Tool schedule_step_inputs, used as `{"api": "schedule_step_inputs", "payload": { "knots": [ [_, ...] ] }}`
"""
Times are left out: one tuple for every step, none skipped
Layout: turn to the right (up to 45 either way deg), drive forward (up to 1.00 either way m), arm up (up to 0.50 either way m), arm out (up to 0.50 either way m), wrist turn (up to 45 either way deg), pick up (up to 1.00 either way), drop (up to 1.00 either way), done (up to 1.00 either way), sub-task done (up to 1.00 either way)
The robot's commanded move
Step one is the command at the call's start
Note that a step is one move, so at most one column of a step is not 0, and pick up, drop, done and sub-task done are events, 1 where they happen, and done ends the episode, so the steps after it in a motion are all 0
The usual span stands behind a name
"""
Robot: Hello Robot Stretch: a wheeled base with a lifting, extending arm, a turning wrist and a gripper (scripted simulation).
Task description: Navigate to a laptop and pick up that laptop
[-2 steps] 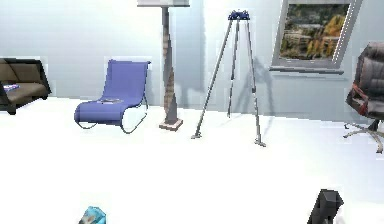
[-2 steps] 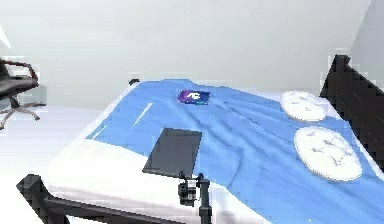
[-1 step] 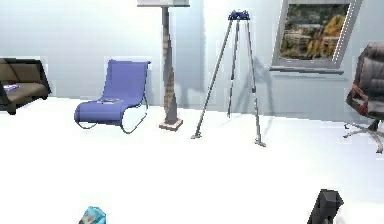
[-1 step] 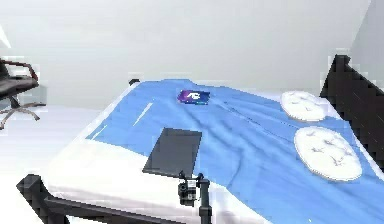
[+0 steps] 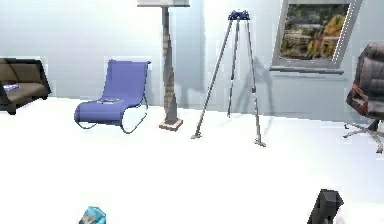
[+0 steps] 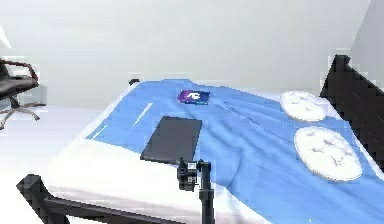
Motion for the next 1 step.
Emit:
{"api": "schedule_step_inputs", "payload": {
  "knots": [
    [0.0, 0.00, 0.00, 0.00, 0.0, 0.00, 0.00, 1.00, 0.00]
  ]
}}
